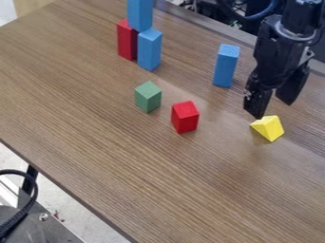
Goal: Put the yellow triangle to the top of blue block
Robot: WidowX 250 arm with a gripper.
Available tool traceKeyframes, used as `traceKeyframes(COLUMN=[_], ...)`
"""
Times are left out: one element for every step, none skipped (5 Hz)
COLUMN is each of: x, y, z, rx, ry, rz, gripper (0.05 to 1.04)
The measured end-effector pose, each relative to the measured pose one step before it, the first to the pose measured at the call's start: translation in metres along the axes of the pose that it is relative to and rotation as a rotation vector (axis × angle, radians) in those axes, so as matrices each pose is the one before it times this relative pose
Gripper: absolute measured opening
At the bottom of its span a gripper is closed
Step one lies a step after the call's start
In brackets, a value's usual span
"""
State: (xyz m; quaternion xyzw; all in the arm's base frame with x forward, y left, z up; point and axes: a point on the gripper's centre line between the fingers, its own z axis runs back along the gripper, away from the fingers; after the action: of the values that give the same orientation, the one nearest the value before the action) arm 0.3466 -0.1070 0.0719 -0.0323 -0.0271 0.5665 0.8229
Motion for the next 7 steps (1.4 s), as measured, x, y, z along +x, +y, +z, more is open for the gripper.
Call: traceKeyframes(x=[0.00013, 0.00108, 0.00066, -0.00062, -0.00407, -0.00231, -0.00098], y=[0.00599, -0.00054, -0.00100, -0.00202, -0.00201, -0.00114, -0.00134], z=[-0.01404, -0.00437, -0.00328, -0.00217, -0.00090, -0.00305, -0.00908], rx=[0.0444, 0.0035, -0.0013, -0.0091, -0.0156, -0.0048, 0.0153], ry=[0.0028, -0.0064, -0.0040, -0.0029, 0.0015, 0.0041, -0.0006], rz=[0.0014, -0.0039, 0.0068, 0.0137, -0.0008, -0.0022, -0.0026], gripper=[0.999, 0.999, 0.999, 0.999, 0.999, 0.999, 0.999])
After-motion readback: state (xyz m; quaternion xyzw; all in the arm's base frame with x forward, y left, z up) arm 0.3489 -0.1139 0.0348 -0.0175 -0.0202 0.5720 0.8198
